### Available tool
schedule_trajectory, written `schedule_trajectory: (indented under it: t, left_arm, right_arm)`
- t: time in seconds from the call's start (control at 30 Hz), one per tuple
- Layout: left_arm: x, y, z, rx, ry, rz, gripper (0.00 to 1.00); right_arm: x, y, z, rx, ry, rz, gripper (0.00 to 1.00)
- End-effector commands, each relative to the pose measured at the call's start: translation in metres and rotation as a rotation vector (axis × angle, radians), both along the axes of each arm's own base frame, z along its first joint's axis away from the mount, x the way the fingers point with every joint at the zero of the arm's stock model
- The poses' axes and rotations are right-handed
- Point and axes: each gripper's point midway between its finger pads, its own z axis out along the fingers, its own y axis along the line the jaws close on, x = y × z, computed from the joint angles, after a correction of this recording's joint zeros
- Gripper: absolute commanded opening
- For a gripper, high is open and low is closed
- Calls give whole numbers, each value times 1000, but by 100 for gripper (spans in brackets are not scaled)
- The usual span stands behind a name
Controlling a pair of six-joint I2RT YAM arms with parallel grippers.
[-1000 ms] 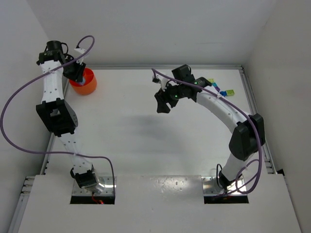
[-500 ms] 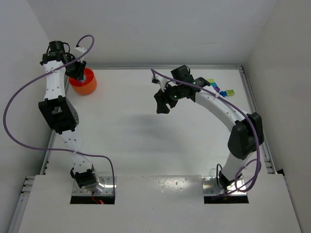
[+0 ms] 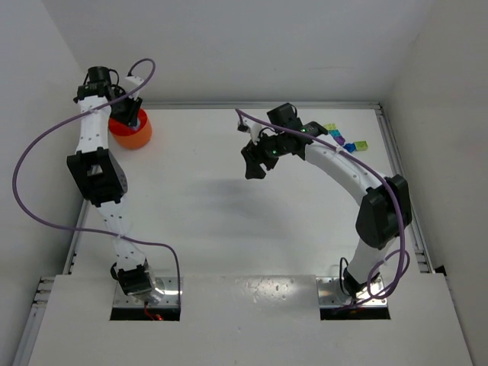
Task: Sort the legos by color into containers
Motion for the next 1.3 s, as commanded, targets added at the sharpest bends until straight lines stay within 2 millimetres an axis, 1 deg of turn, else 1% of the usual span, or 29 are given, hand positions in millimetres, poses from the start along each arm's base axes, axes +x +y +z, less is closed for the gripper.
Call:
schedule_trajectory:
  t: [0.0,0.03,0.1,0.13,0.2,0.23,0.27,0.33,0.4,0.43,0.53,0.57,0.6,0.8,0.83,0.87,0.9,0.93,0.97,1.0,1.03,1.07,1.1,1.13,1.17,1.2,1.23,1.27]
  left_arm:
    - [16,-4,23,20,-83,-1,13]
    - [17,-4,17,11,-72,6,13]
    - [19,-2,18,22,-78,13,15]
    - [19,-2,13,19,-69,13,15]
    - [21,1,14,31,-77,20,15]
    - [24,3,10,39,-77,26,15]
    - [25,-2,10,38,-77,17,15]
    - [28,0,13,43,-93,30,15]
    - [30,2,11,50,-91,36,16]
    - [31,3,12,52,-100,36,16]
    - [31,4,12,59,-98,42,16]
    - [31,4,12,59,-98,42,17]
    - [30,4,9,57,-90,42,20]
    - [30,4,9,63,-90,35,32]
    - [30,3,9,55,-92,28,36]
    - [30,2,14,57,-101,28,38]
    - [29,0,11,46,-95,20,40]
    - [30,0,17,43,-113,28,45]
    - [30,-4,23,30,-127,15,48]
    - [30,-4,23,30,-127,15,53]
    - [33,-11,33,21,-153,7,59]
    - [31,-11,41,24,-166,7,60]
    - [33,-9,42,28,-174,23,62]
    - [32,-9,49,31,-186,23,64]
    - [35,-7,54,36,-204,35,66]
    - [33,-8,62,39,-218,35,66]
    - [31,-9,70,31,-231,46,66]
    - [29,-9,77,25,-242,55,66]
  right_arm:
    - [10,6,17,44,-43,7,66]
    - [10,6,17,44,-42,7,66]
    - [10,6,17,44,-42,7,66]
    - [10,6,17,44,-42,7,66]
    - [10,6,17,44,-42,7,66]
    - [10,6,17,44,-42,7,66]
    - [10,6,17,44,-42,7,66]
    - [10,6,17,44,-42,7,66]
    - [10,6,17,44,-42,7,66]
    - [10,6,13,39,-35,7,66]
    - [10,6,13,39,-34,7,66]
    - [11,7,9,35,-27,7,66]
    - [12,8,12,39,-34,7,66]
    - [11,9,13,45,-31,12,66]
    - [11,9,13,45,-31,12,66]
    - [10,8,12,41,-23,12,66]
    - [10,8,12,41,-23,12,66]
    - [10,8,12,41,-23,12,66]
    - [10,8,12,41,-23,12,66]
    - [10,8,12,41,-23,12,66]
    - [10,8,12,41,-23,12,66]
    - [7,7,13,42,-24,12,66]
    - [7,7,13,42,-24,12,66]
    - [7,7,13,42,-24,12,66]
    - [5,5,14,42,-24,12,66]
    - [5,5,14,42,-24,12,66]
    - [5,5,18,47,-33,13,66]
    - [5,5,16,47,-34,13,66]
